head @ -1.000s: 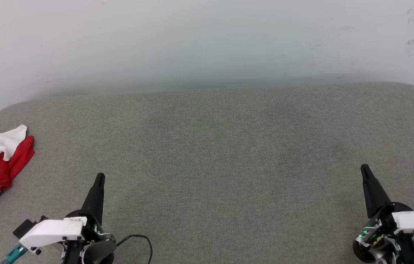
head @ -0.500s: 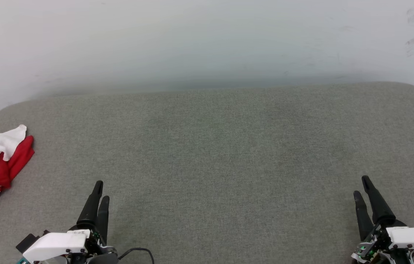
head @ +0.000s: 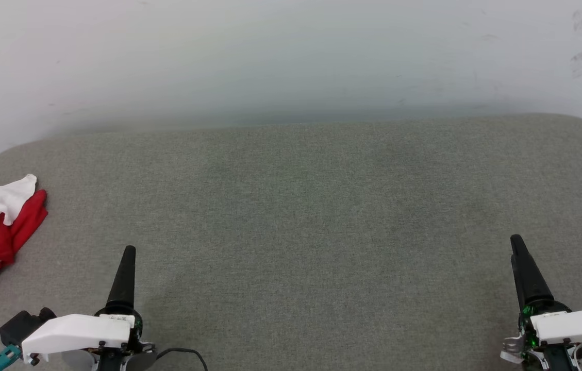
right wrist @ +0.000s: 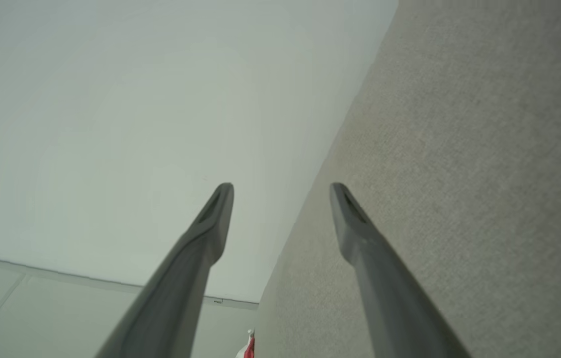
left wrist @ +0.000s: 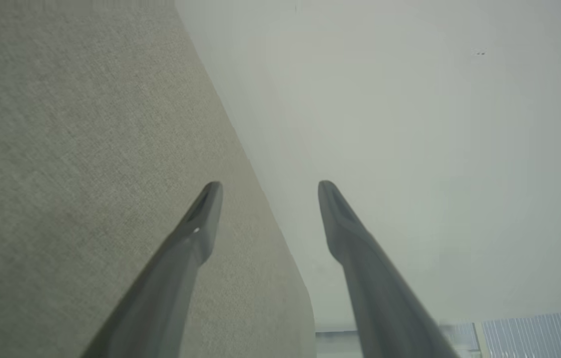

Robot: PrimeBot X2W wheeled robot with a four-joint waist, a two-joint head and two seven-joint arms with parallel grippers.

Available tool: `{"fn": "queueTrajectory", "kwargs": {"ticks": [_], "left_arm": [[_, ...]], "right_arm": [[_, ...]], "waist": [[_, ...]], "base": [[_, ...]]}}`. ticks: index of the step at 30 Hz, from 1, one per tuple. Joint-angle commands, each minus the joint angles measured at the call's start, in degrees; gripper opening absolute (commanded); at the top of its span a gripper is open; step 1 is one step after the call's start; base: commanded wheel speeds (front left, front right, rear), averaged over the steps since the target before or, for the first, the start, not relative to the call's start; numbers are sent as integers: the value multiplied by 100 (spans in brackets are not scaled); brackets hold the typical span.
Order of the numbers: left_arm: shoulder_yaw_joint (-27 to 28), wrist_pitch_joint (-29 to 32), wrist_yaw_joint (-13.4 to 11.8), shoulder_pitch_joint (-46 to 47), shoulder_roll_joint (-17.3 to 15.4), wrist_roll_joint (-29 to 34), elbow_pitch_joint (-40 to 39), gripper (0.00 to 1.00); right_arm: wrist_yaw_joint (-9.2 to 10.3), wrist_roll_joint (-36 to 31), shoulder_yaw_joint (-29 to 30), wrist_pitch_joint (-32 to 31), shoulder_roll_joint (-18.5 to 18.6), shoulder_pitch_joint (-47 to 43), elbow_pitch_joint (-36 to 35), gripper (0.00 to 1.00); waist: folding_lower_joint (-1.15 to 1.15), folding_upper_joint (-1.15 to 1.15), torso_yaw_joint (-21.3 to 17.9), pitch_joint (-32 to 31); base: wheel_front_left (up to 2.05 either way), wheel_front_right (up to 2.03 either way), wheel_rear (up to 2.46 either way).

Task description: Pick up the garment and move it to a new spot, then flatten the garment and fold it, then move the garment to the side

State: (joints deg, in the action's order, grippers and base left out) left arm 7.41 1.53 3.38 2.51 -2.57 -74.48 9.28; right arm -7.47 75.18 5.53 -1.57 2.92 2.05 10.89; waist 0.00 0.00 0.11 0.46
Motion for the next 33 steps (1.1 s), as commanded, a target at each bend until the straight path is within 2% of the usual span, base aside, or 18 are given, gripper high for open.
{"fn": "queueTrajectory", "kwargs": {"ticks": [1,9,18,33], "left_arm": [[-92,-80,-135,1,-20,452,-231,100],[-342,-267,-558,-135,-40,1582,-462,100],[-537,-461,-894,-255,-167,2397,-684,100],[-932,-725,-1189,-436,-352,3434,-939,100]], "right_arm": [[-2,-392,-39,81,3,52,-238,100],[-2,-1624,-283,269,3,-40,-503,100],[-2,-2569,-387,462,2,-153,-566,100],[-2,-3712,-452,730,1,-311,-677,100]], "waist": [[0,0,2,2],[0,0,9,9],[0,0,12,15],[0,0,31,1]], "base": [[0,0,0],[0,0,0],[0,0,0],[0,0,0]]}}
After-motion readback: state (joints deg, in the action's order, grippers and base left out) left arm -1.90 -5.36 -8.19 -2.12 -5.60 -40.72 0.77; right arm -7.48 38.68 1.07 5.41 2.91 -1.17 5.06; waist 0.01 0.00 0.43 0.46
